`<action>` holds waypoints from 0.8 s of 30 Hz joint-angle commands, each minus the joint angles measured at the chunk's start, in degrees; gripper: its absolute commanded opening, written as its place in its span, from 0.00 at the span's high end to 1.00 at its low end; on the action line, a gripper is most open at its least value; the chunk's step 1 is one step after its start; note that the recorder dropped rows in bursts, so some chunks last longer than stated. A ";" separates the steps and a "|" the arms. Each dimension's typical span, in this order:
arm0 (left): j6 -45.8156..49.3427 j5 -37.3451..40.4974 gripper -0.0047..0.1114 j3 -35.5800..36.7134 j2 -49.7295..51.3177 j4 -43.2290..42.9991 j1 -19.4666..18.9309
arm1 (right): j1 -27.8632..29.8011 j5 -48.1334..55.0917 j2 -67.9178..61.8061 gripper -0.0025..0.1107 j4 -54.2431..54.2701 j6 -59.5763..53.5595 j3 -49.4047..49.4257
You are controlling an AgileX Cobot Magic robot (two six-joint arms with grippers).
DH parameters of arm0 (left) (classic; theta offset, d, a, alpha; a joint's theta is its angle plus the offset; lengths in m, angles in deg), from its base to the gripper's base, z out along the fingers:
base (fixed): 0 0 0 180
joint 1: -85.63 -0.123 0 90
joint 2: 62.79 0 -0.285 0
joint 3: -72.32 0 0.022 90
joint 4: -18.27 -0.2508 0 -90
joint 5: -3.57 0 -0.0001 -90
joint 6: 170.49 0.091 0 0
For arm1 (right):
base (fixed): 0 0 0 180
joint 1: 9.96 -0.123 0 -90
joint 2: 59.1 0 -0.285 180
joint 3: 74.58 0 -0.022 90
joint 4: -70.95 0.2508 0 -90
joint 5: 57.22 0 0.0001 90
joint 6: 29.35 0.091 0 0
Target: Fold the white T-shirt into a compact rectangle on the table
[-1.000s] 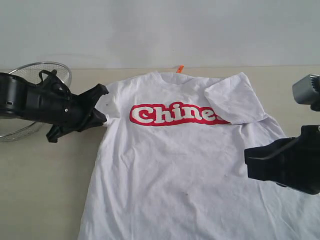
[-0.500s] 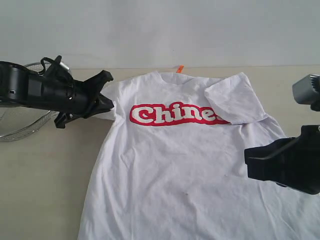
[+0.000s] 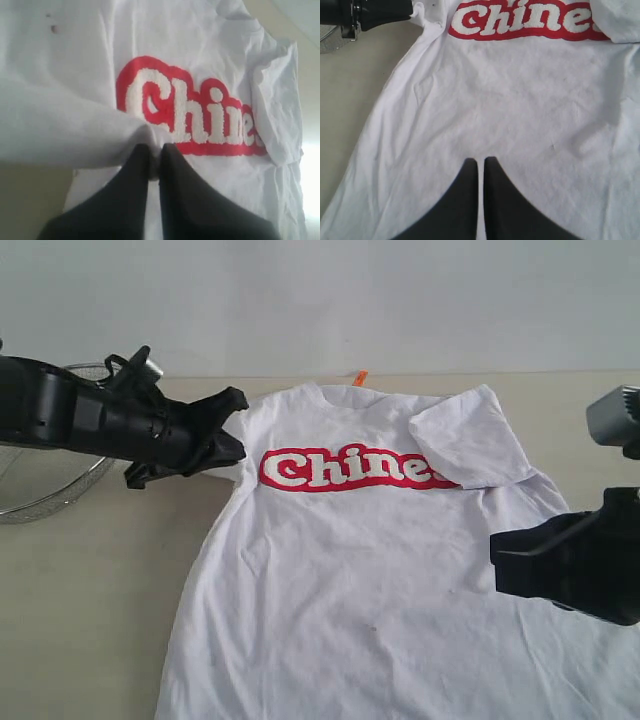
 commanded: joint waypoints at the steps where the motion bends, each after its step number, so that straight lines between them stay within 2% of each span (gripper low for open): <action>1: 0.54 -0.73 0.92 -1.71 1.38 -4.39 1.91 | -0.06 -0.61 0.24 0.98 0.01 -0.49 0.24; 5: 0.09 -1.00 0.92 -2.18 2.03 -8.50 2.22 | -0.06 -0.52 0.24 0.98 0.04 -0.49 0.24; 10: -3.65 -1.00 0.92 -2.18 2.50 -17.63 2.22 | -0.06 -0.63 0.24 0.98 0.04 -0.49 0.24; 15: -4.16 -1.00 0.92 -2.46 2.62 -18.35 2.22 | -0.06 -0.86 0.24 0.98 0.04 -0.34 0.24; 17: -4.16 1.43 0.92 -3.71 3.61 -18.62 2.22 | -0.06 -0.86 0.24 0.98 0.04 -0.34 0.24; 24: -4.16 2.45 0.92 -7.52 6.56 -23.01 7.23 | -0.06 -0.99 0.24 0.98 0.04 -0.36 0.24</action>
